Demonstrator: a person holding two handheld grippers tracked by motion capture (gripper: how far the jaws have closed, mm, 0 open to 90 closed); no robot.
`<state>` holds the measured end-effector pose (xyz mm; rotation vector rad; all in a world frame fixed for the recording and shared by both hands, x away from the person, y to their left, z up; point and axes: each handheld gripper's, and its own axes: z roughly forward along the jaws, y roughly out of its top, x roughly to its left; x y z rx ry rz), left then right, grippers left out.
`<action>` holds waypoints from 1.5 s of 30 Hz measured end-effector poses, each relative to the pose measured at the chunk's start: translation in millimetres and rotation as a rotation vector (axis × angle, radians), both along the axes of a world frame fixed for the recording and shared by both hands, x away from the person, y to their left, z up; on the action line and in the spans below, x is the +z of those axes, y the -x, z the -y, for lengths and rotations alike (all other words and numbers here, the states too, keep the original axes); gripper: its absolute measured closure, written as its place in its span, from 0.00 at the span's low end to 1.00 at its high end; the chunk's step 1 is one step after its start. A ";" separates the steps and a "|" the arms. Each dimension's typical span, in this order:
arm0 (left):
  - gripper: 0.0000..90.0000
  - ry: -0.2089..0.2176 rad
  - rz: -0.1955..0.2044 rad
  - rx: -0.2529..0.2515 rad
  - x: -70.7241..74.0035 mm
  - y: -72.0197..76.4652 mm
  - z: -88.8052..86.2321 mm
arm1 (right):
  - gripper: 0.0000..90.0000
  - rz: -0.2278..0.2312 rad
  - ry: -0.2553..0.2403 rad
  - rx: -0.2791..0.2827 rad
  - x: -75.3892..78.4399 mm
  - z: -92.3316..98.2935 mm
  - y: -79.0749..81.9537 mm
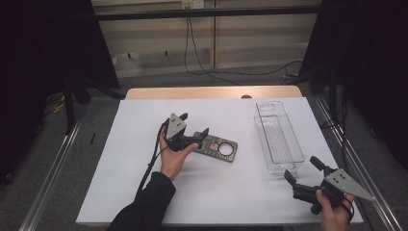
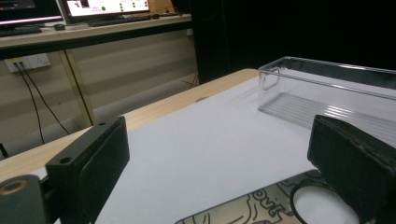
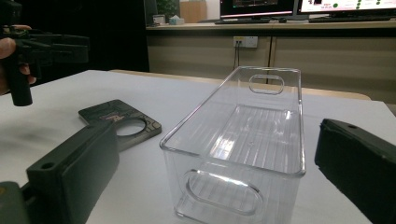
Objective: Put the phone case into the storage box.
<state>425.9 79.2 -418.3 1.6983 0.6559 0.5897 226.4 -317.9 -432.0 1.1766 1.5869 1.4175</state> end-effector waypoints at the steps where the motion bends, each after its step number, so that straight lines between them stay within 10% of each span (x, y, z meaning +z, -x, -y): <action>1: 0.09 -0.015 0.012 0.000 -0.1 -0.5 1.1 | 0.00 0.000 0.000 0.001 0.0 0.0 0.0; 29: 0.87 -0.015 -0.012 -0.052 -8.9 -16.1 14.2 | 0.00 -0.004 0.002 0.003 -0.3 0.3 0.1; 45: 1.00 -0.072 -0.078 -0.095 -12.0 -26.3 16.6 | 0.00 -0.007 0.000 0.001 -0.5 0.4 0.0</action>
